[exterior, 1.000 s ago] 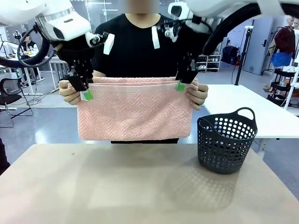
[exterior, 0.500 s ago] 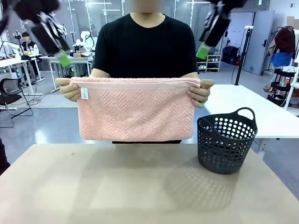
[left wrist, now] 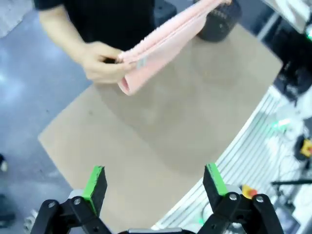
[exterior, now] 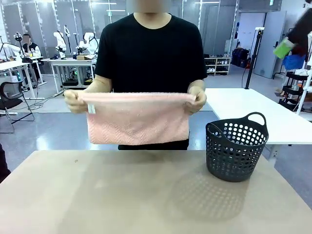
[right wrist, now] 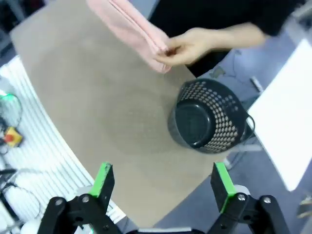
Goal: Fold the towel.
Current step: Release the end of the 100 cm Hotel Towel you were holding.
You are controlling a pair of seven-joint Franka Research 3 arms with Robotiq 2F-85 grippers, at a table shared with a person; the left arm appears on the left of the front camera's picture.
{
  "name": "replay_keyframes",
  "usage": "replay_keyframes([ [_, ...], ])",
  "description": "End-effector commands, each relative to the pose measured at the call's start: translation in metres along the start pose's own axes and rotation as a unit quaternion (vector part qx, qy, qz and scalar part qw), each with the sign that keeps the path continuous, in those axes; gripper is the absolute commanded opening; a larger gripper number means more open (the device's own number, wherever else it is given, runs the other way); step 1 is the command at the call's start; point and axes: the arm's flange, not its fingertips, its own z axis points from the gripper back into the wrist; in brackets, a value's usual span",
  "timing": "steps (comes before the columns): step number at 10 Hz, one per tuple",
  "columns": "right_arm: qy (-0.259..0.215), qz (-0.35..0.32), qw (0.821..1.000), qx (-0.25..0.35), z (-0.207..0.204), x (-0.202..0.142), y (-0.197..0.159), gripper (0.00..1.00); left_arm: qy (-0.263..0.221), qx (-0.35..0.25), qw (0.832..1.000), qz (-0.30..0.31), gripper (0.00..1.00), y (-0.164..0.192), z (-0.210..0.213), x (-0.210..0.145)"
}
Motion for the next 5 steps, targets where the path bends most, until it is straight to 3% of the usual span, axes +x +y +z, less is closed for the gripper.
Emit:
replay_keyframes([
  [1, -0.028, -0.073, 0.997, -0.014, -0.016, -0.012, 0.008, 1.0, -0.034, 0.01, 0.999, 0.034, 1.0, -0.014, -0.014, -0.005],
  [3, -0.012, -0.056, 0.998, -0.011, -0.026, -0.012, 0.009, 1.0, -0.02, 0.031, 0.999, 0.022, 1.0, -0.013, -0.017, -0.004],
  [5, -0.009, -0.058, 0.998, -0.009, -0.007, -0.02, -0.002, 1.0, -0.017, 0.008, 0.999, 0.036, 1.0, -0.001, -0.003, -0.012],
])
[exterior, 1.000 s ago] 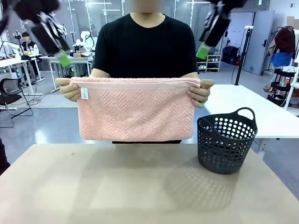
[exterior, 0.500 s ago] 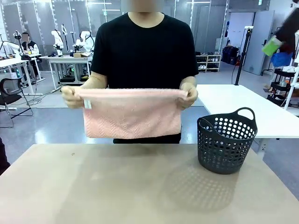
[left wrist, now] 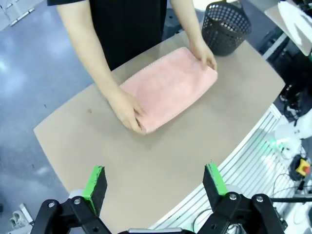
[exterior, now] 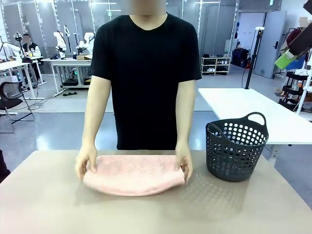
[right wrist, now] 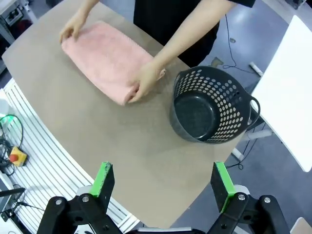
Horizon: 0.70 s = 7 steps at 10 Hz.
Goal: Fold the towel.
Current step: Release the end of the 100 cm Hotel Towel you were holding, then pick up the 100 cm Hotel Towel and place it on the left side of the table.
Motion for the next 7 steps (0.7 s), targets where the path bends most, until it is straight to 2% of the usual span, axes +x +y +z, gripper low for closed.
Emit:
replay_keyframes([
  [1, 0.001, 0.0, 1.0, 0.001, 0.0064, -0.0009, -0.0019, 1.0, 0.003, -0.004, 1.0, 0.003, 1.0, 0.0022, 0.0054, -0.0021],
  [7, 0.001, 0.0, 1.0, 0.001, 0.0064, -0.0009, -0.0019, 1.0, 0.003, -0.004, 1.0, 0.003, 1.0, 0.0022, 0.0054, -0.0021],
])
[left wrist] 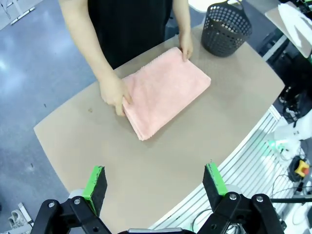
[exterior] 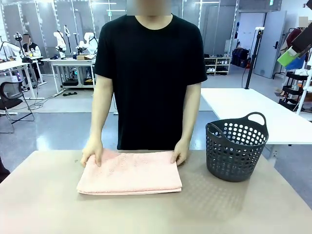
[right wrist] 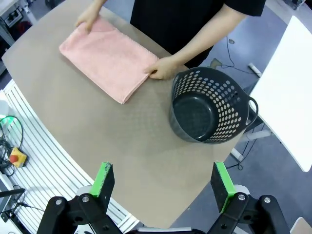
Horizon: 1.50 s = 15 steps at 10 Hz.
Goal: Fold the towel.
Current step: Pick up the 100 cm Hotel Towel and place it on the left side of the table.
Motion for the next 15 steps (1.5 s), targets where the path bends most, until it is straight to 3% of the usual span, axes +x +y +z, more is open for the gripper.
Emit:
replay_keyframes([
  [1, 0.004, 0.001, 1.0, 0.002, 0.0029, -0.0003, -0.0002, 1.0, 0.004, -0.003, 1.0, -0.002, 1.0, -0.0021, 0.0033, 0.0002],
  [15, 0.004, 0.001, 1.0, 0.002, 0.0029, -0.0003, -0.0002, 1.0, 0.004, -0.003, 1.0, -0.002, 1.0, -0.0021, 0.0033, 0.0002],
])
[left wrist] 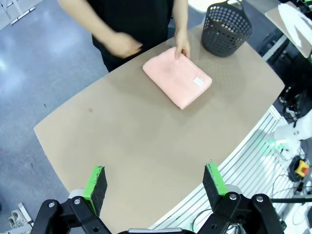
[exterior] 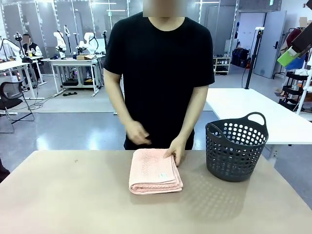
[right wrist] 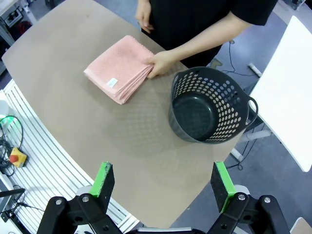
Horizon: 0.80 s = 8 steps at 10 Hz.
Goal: Fold the towel.
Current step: Pick up the 100 cm Hotel Towel and place it on the left side of the table.
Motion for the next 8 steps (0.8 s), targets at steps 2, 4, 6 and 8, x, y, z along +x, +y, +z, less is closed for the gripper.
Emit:
replay_keyframes([
  [2, 0.004, 0.001, 1.0, 0.002, 0.0029, -0.0003, -0.0002, 1.0, 0.004, -0.003, 1.0, -0.002, 1.0, -0.0021, 0.0033, 0.0002],
  [4, 0.004, 0.001, 1.0, 0.002, 0.0029, -0.0003, -0.0002, 1.0, 0.004, -0.003, 1.0, -0.002, 1.0, -0.0021, 0.0033, 0.0002],
  [6, 0.004, 0.001, 1.0, 0.002, 0.0029, -0.0003, -0.0002, 1.0, 0.004, -0.003, 1.0, -0.002, 1.0, -0.0021, 0.0033, 0.0002],
  [8, 0.004, 0.001, 1.0, 0.002, 0.0029, -0.0003, -0.0002, 1.0, 0.004, -0.003, 1.0, -0.002, 1.0, -0.0021, 0.0033, 0.0002],
])
